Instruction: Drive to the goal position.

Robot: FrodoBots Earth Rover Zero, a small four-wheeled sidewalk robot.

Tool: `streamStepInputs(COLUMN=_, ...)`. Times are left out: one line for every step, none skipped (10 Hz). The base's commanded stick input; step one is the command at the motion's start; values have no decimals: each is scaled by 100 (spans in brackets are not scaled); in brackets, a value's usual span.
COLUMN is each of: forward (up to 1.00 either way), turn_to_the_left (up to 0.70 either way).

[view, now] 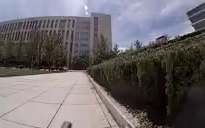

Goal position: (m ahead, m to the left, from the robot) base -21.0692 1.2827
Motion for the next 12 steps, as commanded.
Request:
streamStepInputs(forward=10, turn_to_the_left=0)
streamStepInputs(forward=10, turn_to_the_left=0)
streamStepInputs(forward=10, turn_to_the_left=0)
streamStepInputs(forward=10, turn_to_the_left=0)
streamStepInputs(forward=10, turn_to_the_left=0)
streamStepInputs(forward=10, turn_to_the_left=0)
streamStepInputs(forward=10, turn_to_the_left=0)
streamStepInputs(forward=10, turn_to_the_left=0)
streamStepInputs(forward=10, turn_to_the_left=0)
streamStepInputs(forward=10, turn_to_the_left=0)
streamStepInputs(forward=10, turn_to_the_left=0)
streamStepInputs(forward=10, turn_to_the_left=0)
